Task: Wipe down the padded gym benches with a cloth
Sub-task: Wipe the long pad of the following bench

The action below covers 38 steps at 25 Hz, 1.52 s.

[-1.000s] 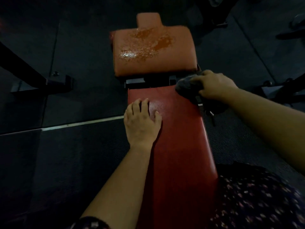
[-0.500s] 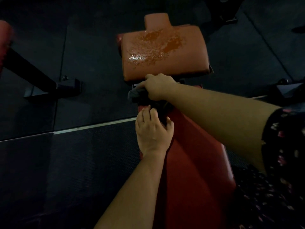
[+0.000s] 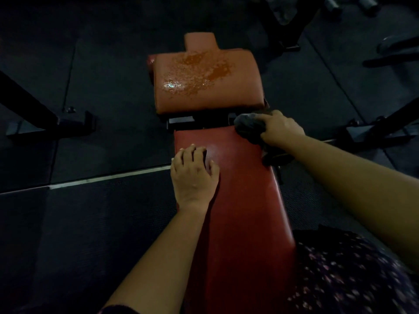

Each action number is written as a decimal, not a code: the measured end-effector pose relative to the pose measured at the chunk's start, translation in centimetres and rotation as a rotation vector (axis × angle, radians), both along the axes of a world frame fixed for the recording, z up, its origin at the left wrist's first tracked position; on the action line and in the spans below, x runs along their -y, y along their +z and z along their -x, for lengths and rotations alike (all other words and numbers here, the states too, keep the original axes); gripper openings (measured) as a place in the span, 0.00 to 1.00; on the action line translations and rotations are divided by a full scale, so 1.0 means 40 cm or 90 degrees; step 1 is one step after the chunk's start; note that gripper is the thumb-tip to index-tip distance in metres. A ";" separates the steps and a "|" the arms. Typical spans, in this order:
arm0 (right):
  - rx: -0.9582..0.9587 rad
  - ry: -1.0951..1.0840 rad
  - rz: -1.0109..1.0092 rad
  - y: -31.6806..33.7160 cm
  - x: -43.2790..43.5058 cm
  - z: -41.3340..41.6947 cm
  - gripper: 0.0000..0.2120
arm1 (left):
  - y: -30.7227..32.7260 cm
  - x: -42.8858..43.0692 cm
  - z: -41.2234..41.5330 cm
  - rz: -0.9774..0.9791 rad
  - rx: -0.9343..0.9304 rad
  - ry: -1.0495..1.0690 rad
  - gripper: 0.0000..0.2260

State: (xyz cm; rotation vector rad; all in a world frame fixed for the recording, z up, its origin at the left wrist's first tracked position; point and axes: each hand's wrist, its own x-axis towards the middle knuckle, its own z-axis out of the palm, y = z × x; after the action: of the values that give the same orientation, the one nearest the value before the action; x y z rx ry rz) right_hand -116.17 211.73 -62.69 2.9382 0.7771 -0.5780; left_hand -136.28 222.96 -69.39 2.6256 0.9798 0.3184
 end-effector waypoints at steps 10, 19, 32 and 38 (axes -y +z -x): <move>-0.151 0.273 -0.004 -0.022 -0.165 -0.073 0.42 | 0.001 0.085 -0.111 -0.012 -0.136 0.024 0.30; -0.203 0.240 -0.113 -0.017 -0.088 -0.181 0.22 | 0.004 0.090 -0.113 -0.044 -0.115 0.080 0.31; -0.312 0.287 -0.031 -0.035 -0.204 -0.206 0.27 | -0.011 0.086 -0.114 -0.055 -0.099 0.097 0.27; -0.227 0.481 -0.057 -0.063 -0.438 -0.023 0.28 | -0.017 0.085 -0.113 -0.067 -0.108 0.091 0.26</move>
State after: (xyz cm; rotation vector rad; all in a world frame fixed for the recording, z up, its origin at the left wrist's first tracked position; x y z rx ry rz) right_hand -115.25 229.23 -65.19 2.3281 1.8465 -0.9857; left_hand -131.74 219.57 -70.07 2.7180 1.2419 0.1872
